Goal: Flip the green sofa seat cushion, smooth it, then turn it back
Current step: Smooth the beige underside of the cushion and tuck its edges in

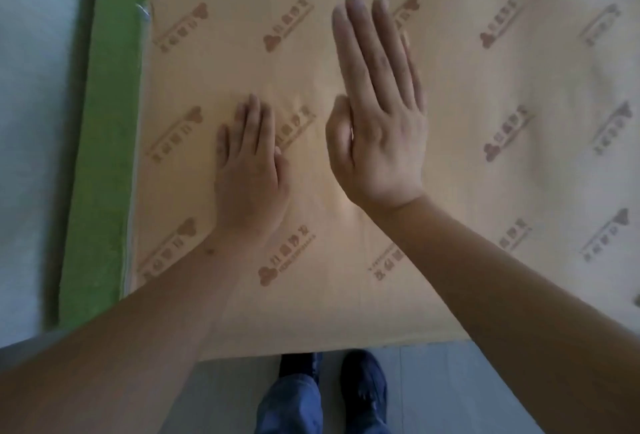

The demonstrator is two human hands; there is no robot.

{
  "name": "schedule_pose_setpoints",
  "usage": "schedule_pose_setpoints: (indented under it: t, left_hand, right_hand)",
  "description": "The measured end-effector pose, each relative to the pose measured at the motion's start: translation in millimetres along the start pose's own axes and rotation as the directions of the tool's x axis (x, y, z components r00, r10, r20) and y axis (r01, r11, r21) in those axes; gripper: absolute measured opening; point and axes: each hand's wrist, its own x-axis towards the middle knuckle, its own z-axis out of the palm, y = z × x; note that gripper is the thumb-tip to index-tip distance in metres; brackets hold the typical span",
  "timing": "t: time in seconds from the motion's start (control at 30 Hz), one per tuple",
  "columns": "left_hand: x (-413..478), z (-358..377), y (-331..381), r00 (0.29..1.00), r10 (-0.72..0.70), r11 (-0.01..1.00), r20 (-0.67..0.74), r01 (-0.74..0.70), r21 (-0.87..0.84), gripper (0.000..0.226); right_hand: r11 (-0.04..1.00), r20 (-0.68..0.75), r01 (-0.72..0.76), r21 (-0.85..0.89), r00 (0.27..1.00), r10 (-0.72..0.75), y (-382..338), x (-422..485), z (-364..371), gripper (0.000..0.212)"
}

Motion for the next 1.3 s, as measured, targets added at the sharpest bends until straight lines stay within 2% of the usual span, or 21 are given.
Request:
schedule_pose_setpoints:
  t: [0.1,0.23,0.33,0.37,0.4,0.47,0.5,0.6,0.63,0.7,0.73,0.8,0.87,0.9,0.97,1.0,1.07,1.1,1.13,1.23,1.3]
  left_hand:
    - [-5,10,29,0.999,0.044,0.999,-0.003,-0.044,-0.013,0.06]
    - [12,26,78,0.989,0.147,0.989,-0.003,-0.147,0.028,0.058]
    - [13,28,98,0.98,0.185,0.982,0.072,-0.188,0.023,0.06]
    - [15,29,106,0.976,0.207,0.977,0.073,-0.209,0.032,0.059]
    - [17,31,110,0.977,0.205,0.977,0.066,-0.208,0.042,0.059]
    - [20,36,126,0.98,0.19,0.981,0.055,-0.191,0.025,0.06]
    - [19,37,129,0.981,0.182,0.983,0.067,-0.183,0.016,0.061]
    - [23,42,152,0.967,0.241,0.97,0.081,-0.24,-0.018,0.063]
    - [26,47,163,0.957,0.281,0.96,0.071,-0.281,-0.014,0.061]
    - [33,56,180,0.952,0.302,0.953,0.043,-0.303,0.022,0.058]
    - [38,60,189,0.951,0.305,0.951,0.042,-0.306,0.032,0.058]
    - [39,65,209,0.956,0.287,0.955,0.065,-0.29,0.056,0.06]
    - [40,71,232,0.958,0.282,0.954,0.048,-0.285,0.089,0.057]
    - [39,77,253,0.96,0.275,0.955,0.054,-0.279,0.104,0.056]
    - [41,79,267,0.966,0.25,0.961,0.066,-0.256,0.103,0.057]
    - [42,83,275,0.964,0.257,0.96,0.069,-0.263,0.1,0.058]
    - [41,92,305,0.958,0.276,0.957,0.074,-0.281,0.074,0.059]
    - [42,96,320,0.958,0.279,0.957,0.062,-0.283,0.062,0.058]
    - [43,99,331,0.96,0.276,0.96,0.04,-0.277,0.046,0.057]
    - [46,107,361,0.961,0.274,0.96,0.033,-0.275,0.041,0.058]
    - [44,110,377,0.955,0.288,0.955,0.075,-0.292,0.055,0.059]
  right_hand:
    - [0.998,0.213,-0.049,-0.04,0.975,0.056,17,-22,3,0.06]
    - [0.999,-0.042,-0.041,-0.002,0.998,0.041,47,2,-22,0.053]
    - [0.995,0.149,-0.071,-0.075,0.986,0.081,75,-17,-27,0.054]
    - [0.994,0.159,-0.086,-0.073,0.983,0.097,84,-16,-31,0.052]
    - [0.995,0.108,-0.091,-0.037,0.99,0.094,88,-10,-37,0.051]
    - [0.993,-0.099,-0.12,-0.017,0.988,0.118,99,0,-60,0.051]
    - [0.988,-0.129,-0.156,-0.017,0.98,0.152,106,-2,-63,0.053]
    - [0.971,0.043,-0.225,-0.086,0.972,0.229,137,-17,-56,0.054]
    - [0.97,0.029,-0.233,-0.074,0.971,0.236,149,-18,-55,0.052]
    - [0.972,-0.139,-0.232,-0.036,0.964,0.225,163,-10,-61,0.051]
    - [0.971,-0.17,-0.237,-0.027,0.958,0.23,167,-9,-65,0.053]
    - [0.969,-0.037,-0.241,-0.05,0.97,0.239,183,-18,-68,0.053]
    - [0.962,0.005,-0.263,0.072,0.965,0.263,201,-18,-80,0.049]
    - [0.957,-0.075,-0.247,0.149,0.963,0.26,219,-17,-93,0.048]
    - [0.971,-0.241,-0.214,0.104,0.942,0.233,231,-11,-111,0.05]
    - [0.974,-0.206,-0.224,0.041,0.952,0.227,241,-16,-115,0.054]
    - [0.962,0.028,-0.264,-0.077,0.963,0.266,271,-39,-118,0.058]
    - [0.959,0.091,-0.271,-0.085,0.956,0.278,284,-48,-119,0.057]
    - [0.964,0.09,-0.259,-0.068,0.96,0.264,293,-49,-124,0.056]
    - [0.97,-0.116,-0.239,-0.042,0.965,0.233,320,-48,-148,0.055]
    - [0.964,0.007,-0.245,-0.102,0.969,0.247,341,-62,-153,0.053]
